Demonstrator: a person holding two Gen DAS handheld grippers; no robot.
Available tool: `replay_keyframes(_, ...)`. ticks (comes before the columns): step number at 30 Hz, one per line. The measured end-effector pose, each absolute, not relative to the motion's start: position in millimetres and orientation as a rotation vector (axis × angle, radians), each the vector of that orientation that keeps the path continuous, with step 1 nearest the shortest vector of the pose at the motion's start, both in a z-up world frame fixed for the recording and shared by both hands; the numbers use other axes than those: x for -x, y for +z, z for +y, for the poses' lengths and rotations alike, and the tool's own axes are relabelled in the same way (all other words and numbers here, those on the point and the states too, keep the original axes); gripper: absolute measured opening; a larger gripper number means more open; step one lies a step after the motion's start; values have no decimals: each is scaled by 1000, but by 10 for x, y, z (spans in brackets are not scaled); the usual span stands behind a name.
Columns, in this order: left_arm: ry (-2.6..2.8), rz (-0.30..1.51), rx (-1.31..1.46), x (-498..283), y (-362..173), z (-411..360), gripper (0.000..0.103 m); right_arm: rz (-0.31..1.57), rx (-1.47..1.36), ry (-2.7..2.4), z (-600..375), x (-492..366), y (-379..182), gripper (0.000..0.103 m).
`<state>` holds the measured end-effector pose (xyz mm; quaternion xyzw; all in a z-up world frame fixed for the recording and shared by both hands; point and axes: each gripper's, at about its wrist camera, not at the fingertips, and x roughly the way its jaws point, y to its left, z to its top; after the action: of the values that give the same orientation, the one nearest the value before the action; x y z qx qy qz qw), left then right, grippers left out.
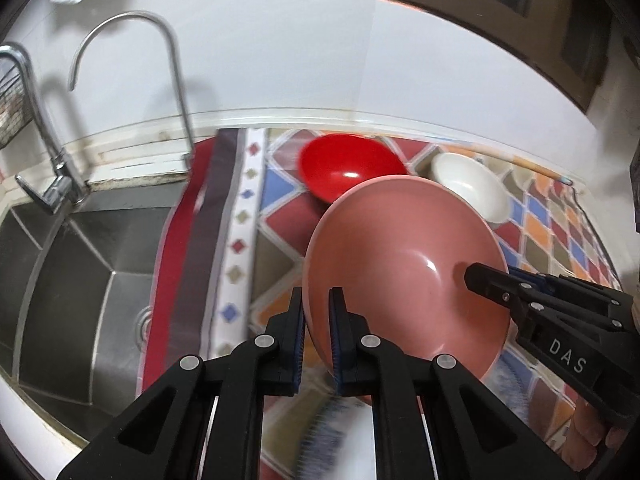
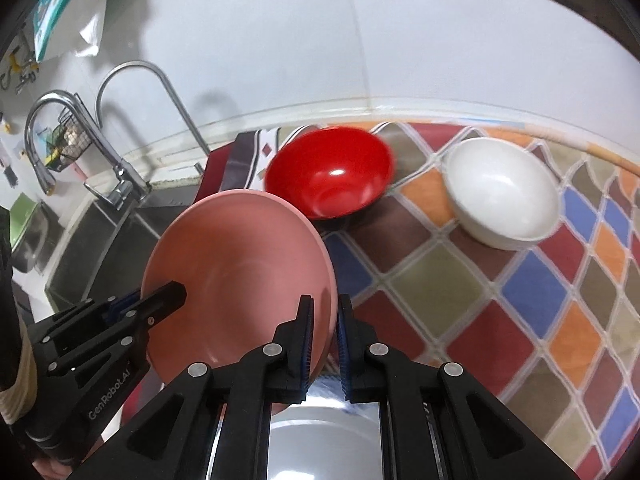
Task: Organize plates and bowls
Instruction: 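Lift the pink bowl with both tools and carry it away from the plates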
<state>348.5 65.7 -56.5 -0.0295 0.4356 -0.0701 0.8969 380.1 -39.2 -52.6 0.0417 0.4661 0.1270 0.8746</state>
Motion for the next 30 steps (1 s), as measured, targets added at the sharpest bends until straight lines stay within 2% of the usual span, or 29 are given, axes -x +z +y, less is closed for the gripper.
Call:
replay_keyframes(16,-369,898,14,-3164,-394,-642,13,927,-151,78,-1679,-3264,-238,13)
replay_keyframes(30,-446,989,7,-3003,-639,-1389,14,967,-179,-21,-2569,-2941,-345,13)
